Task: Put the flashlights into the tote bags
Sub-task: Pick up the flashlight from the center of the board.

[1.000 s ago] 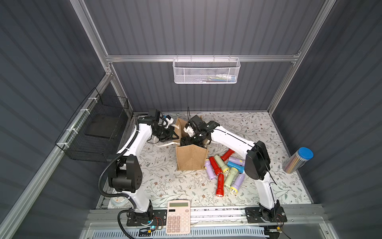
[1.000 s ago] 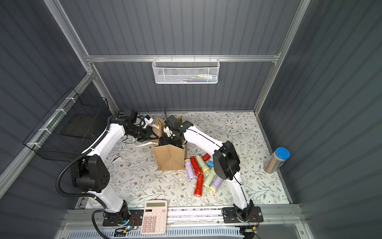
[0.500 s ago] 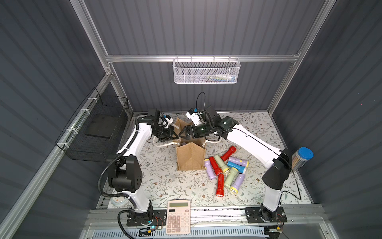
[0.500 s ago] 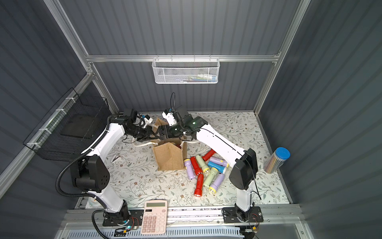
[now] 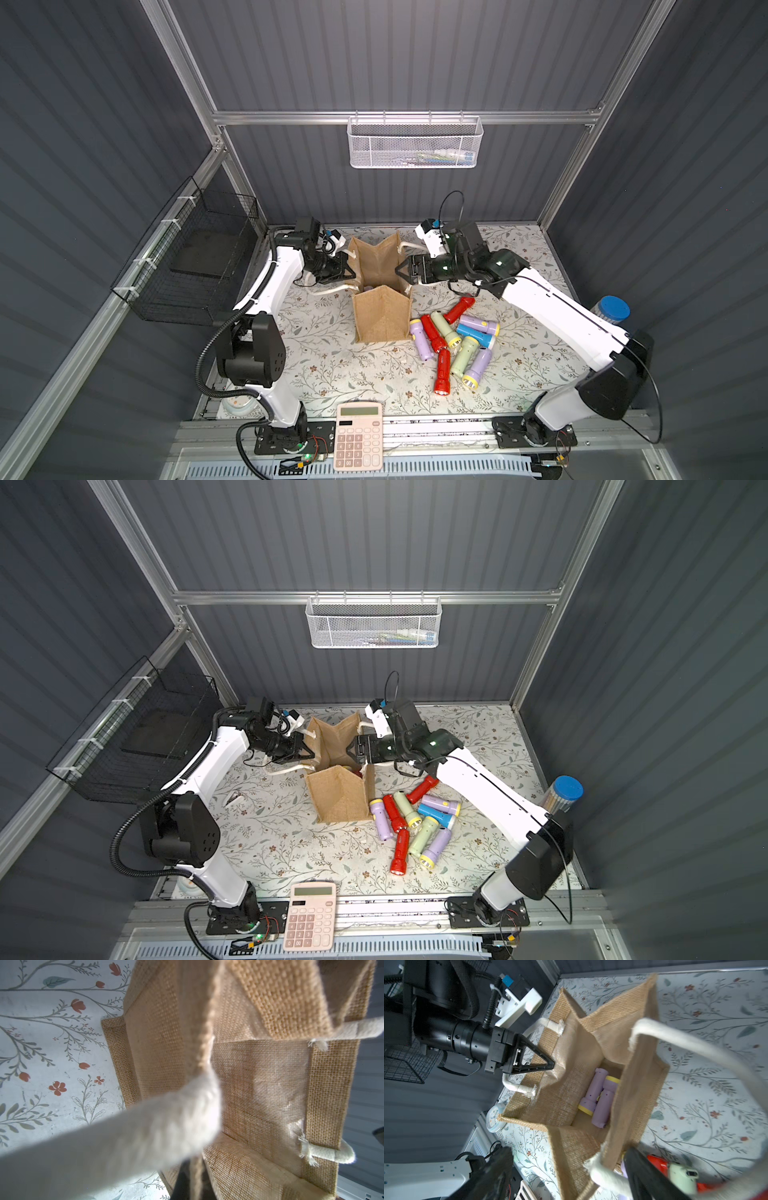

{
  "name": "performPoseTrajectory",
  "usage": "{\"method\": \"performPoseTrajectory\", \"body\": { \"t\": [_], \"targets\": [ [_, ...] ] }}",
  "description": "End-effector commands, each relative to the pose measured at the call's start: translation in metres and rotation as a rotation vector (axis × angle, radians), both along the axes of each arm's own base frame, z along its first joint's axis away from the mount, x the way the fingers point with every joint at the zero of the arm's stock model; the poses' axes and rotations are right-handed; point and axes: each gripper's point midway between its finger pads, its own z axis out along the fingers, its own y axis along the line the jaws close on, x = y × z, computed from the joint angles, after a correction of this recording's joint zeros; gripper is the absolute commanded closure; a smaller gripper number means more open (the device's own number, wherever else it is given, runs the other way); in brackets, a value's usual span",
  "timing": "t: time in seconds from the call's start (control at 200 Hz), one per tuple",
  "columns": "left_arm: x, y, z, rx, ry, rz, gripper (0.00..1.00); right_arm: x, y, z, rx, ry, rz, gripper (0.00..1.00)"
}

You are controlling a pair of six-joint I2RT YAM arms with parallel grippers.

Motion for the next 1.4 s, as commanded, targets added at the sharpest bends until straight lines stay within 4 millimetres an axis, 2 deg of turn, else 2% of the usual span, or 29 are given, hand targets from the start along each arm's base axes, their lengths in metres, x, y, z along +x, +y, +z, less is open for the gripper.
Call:
{"method": "performPoseTrajectory", "body": {
  "t": [0.0, 0.28, 0.475, 0.73, 1.051, 1.221, 1.396],
  "targets": [
    [0.003, 0.007, 0.017, 0.018, -0.055, 0.003, 1.00, -0.004, -0.022, -0.011, -0.034, 0.000, -0.063, 0.15],
    [0.001, 0.004, 0.017, -0.001, -0.039, -0.004, 1.00, -0.042, -0.054, -0.080, -0.081, 0.152, -0.125, 0.22],
    [0.002, 0.004, 0.020, 0.005, -0.045, -0.004, 1.00, -0.064, -0.063, -0.121, -0.105, 0.259, -0.142, 0.29],
    [0.001, 0.003, 0.021, -0.006, -0.042, -0.006, 1.00, -0.082, -0.056, -0.165, -0.255, 0.305, -0.099, 0.31],
    [-0.001, 0.002, 0.022, -0.016, -0.043, -0.011, 1.00, -0.088, -0.044, -0.210, -0.377, 0.347, -0.037, 0.34],
    [-0.002, 0.001, 0.021, -0.018, -0.042, -0.015, 1.00, -0.086, -0.037, -0.226, -0.432, 0.359, -0.016, 0.35],
    [-0.001, 0.002, 0.020, -0.013, -0.040, -0.013, 1.00, -0.085, -0.030, -0.234, -0.461, 0.360, 0.007, 0.36]
  ]
}}
